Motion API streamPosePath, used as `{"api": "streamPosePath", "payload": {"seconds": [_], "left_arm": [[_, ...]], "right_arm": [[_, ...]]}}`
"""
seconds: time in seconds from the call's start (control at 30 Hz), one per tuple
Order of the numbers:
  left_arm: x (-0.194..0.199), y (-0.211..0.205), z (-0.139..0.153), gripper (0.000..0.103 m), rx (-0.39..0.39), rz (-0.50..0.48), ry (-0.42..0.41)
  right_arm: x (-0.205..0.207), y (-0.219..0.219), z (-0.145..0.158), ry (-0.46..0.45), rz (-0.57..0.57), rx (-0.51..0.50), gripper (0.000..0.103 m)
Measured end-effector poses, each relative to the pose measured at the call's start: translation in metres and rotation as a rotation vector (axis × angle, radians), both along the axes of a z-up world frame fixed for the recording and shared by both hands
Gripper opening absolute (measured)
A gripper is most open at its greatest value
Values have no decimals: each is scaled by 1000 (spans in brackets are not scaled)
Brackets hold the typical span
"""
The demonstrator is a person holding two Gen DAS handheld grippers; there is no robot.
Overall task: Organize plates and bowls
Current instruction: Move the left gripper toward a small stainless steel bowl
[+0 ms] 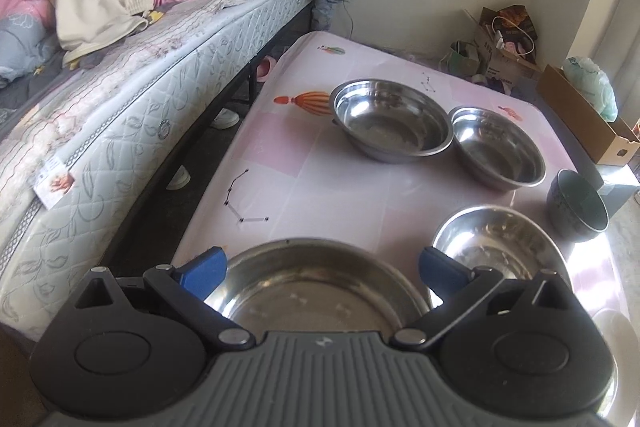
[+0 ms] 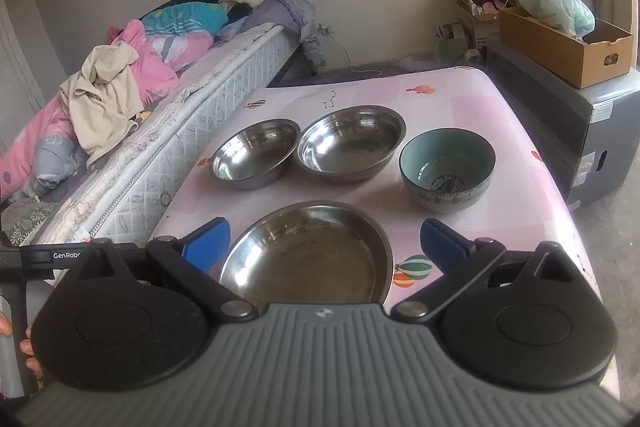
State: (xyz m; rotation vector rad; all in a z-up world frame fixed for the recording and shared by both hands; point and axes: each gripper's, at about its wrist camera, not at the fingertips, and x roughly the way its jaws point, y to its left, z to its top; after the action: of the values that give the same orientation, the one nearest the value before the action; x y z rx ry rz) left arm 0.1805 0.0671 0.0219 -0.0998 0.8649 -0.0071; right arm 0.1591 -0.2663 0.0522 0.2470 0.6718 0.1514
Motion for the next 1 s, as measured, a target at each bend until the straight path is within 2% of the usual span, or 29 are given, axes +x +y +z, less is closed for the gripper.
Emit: {"api": "streamPosePath", "payload": {"seconds": [0.27,0.5,0.73,0.8,0.93,1.0], "left_arm": [[28,-12,4,102,13,-21,-63],[63,-16,12,98,50,-37,-96],[116,-17,3,98,94,-65,-57],[133,-16,-3,98,95,-59,-21],[167,-10,-18,89,32,-50,63],[181,-6,-27,81,-2,-33,102]], "right_arm": [[41,-16,-1,-19,20,-17,102],[87,-12,7,-34,104,-10,102],[179,14,32,-108,264,-39,101],[212,26,31,-85,321,-31,101],[281,57,17,-15,411,-84,95],[311,72,4,27,433,-119,91]]}}
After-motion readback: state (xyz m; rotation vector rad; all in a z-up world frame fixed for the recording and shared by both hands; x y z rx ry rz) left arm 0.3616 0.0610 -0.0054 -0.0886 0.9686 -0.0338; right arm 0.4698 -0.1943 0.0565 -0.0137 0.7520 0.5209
